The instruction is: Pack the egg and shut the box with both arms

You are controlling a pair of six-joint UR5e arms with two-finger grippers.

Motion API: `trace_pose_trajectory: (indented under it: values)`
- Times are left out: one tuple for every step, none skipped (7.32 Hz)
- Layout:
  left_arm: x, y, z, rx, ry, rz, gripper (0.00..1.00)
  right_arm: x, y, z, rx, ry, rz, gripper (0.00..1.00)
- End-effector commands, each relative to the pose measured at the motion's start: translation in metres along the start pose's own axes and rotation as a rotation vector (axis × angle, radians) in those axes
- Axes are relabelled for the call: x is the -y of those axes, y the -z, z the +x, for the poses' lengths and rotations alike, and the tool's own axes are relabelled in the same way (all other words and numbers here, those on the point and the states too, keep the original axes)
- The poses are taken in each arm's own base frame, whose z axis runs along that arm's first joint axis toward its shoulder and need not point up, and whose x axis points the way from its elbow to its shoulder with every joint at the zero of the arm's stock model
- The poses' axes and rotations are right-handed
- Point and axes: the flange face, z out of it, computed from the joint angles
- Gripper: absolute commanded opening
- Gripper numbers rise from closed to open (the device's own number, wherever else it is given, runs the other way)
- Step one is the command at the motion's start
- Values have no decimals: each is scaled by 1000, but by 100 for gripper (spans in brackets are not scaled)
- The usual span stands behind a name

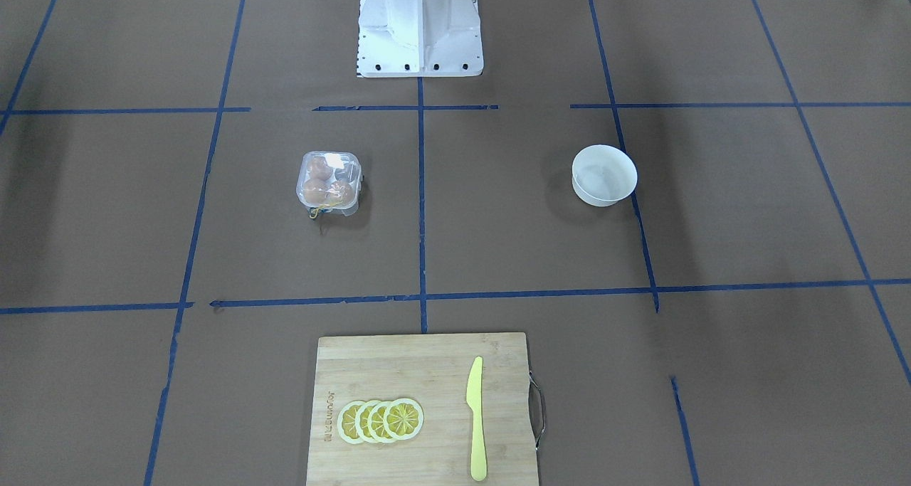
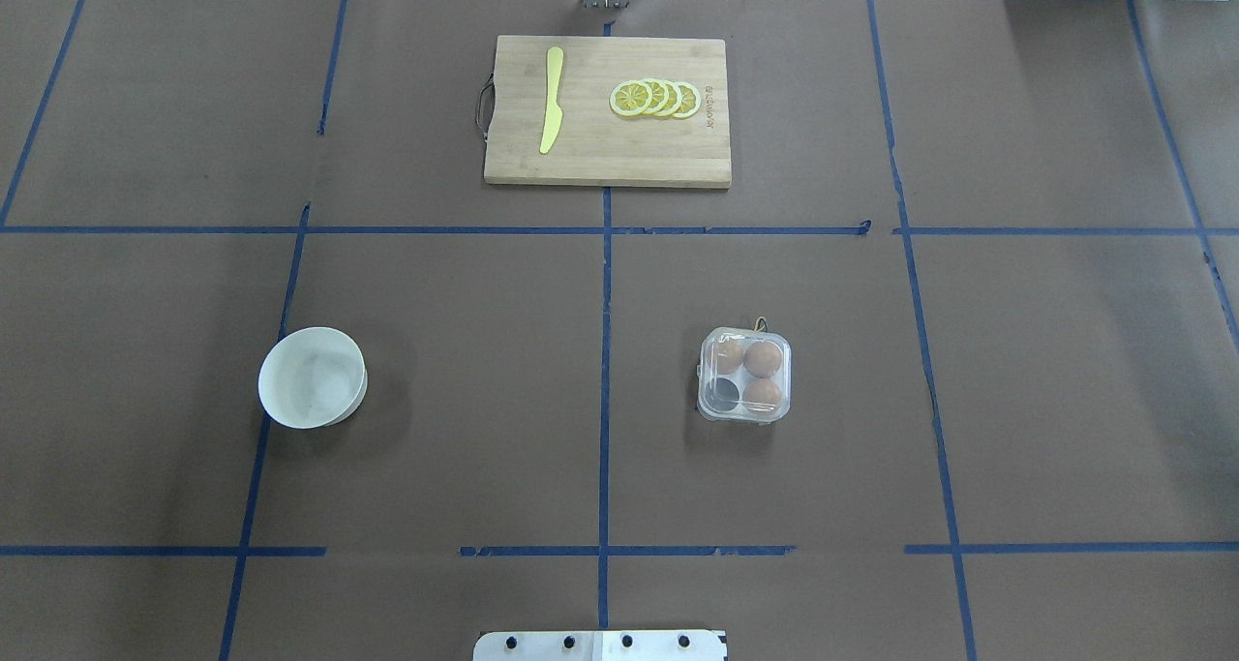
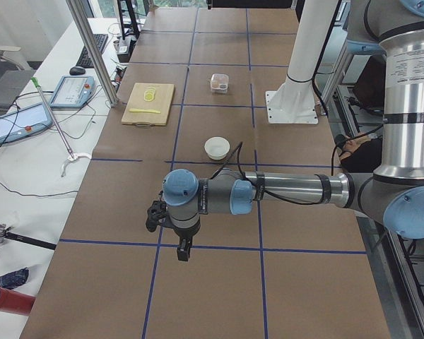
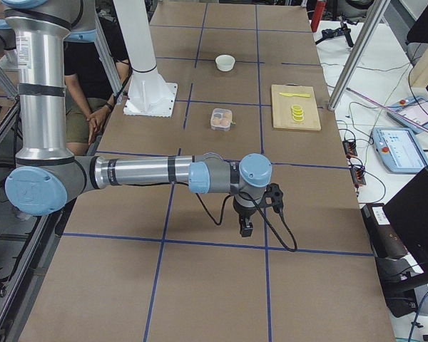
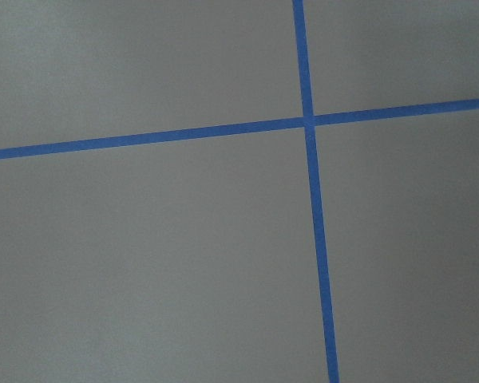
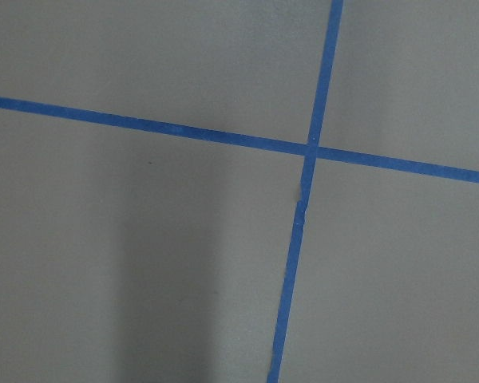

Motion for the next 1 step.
trace_pose_trajectory:
  values:
    - [1,0,0,-1,-8,1,100,0,0,0,0,0,0,100]
